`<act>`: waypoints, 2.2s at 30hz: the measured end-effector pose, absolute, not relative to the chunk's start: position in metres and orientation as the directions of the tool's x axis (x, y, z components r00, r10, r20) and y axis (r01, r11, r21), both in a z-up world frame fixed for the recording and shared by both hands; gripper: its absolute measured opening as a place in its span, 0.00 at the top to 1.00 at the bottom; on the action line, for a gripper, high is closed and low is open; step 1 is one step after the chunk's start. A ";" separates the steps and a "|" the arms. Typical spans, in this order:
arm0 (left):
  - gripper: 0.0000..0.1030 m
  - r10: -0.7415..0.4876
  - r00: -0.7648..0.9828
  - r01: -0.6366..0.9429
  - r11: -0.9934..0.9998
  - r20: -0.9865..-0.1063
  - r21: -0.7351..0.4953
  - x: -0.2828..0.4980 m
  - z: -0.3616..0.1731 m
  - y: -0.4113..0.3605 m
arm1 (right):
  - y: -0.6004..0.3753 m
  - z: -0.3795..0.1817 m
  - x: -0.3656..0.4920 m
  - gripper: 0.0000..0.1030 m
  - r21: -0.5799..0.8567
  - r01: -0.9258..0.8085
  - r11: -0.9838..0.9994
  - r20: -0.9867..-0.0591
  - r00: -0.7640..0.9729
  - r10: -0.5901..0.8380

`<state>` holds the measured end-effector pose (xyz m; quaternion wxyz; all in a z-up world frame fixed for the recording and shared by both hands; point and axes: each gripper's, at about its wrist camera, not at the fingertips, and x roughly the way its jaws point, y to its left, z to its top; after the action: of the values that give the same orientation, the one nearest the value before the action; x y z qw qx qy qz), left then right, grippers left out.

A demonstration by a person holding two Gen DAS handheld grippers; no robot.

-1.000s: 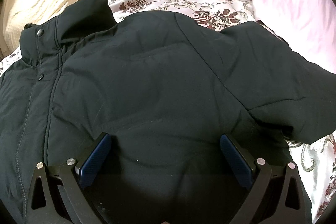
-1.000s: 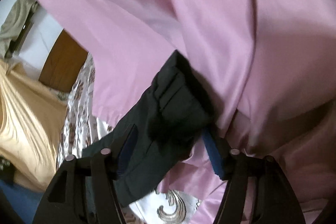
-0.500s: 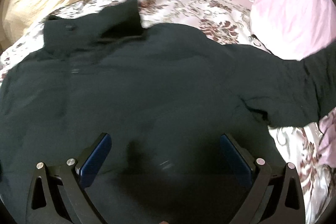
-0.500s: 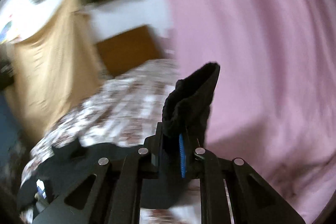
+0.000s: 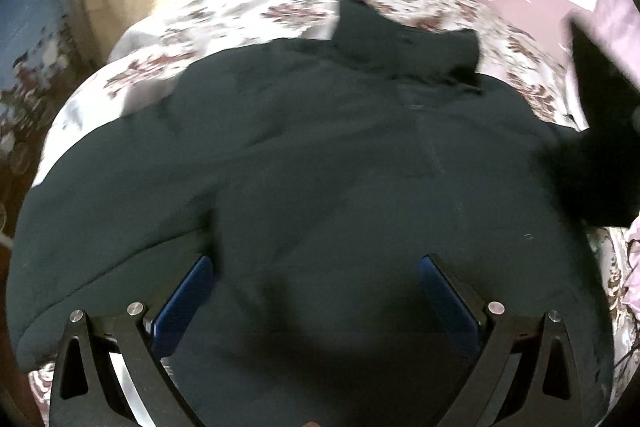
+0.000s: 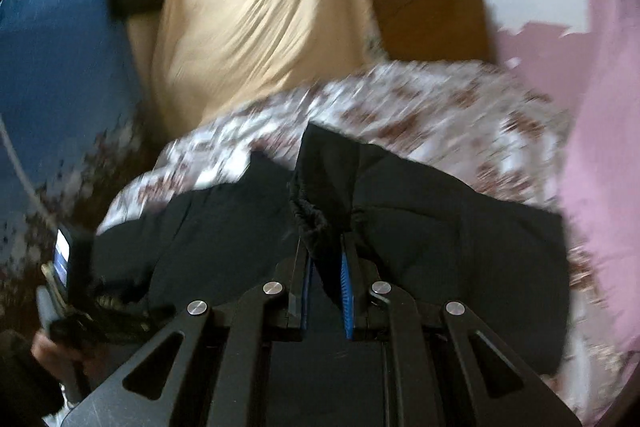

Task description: Fold large clothes

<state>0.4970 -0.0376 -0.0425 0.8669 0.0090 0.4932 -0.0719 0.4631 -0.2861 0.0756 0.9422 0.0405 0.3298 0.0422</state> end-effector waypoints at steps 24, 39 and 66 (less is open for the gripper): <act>0.02 -0.455 0.428 0.150 0.888 -0.781 -0.435 0.511 -0.075 -0.069 | -0.262 -0.037 0.403 0.28 0.058 -0.154 0.986 -0.777 0.613 0.142; 0.94 -0.332 0.586 0.156 0.941 -0.739 -0.299 0.510 -0.039 -0.110 | -0.360 -0.011 0.371 0.28 0.102 0.034 0.994 -0.669 0.742 0.043; 0.96 0.119 0.647 -0.013 0.989 -0.753 0.144 0.518 -0.090 -0.052 | -0.372 -0.111 0.510 0.37 -0.005 0.180 0.984 -0.808 0.579 -0.110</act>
<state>0.5181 -0.0517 -0.0895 0.9052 0.0629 0.4187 0.0365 0.5104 -0.3723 -0.1111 0.8877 0.0387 0.4515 -0.0816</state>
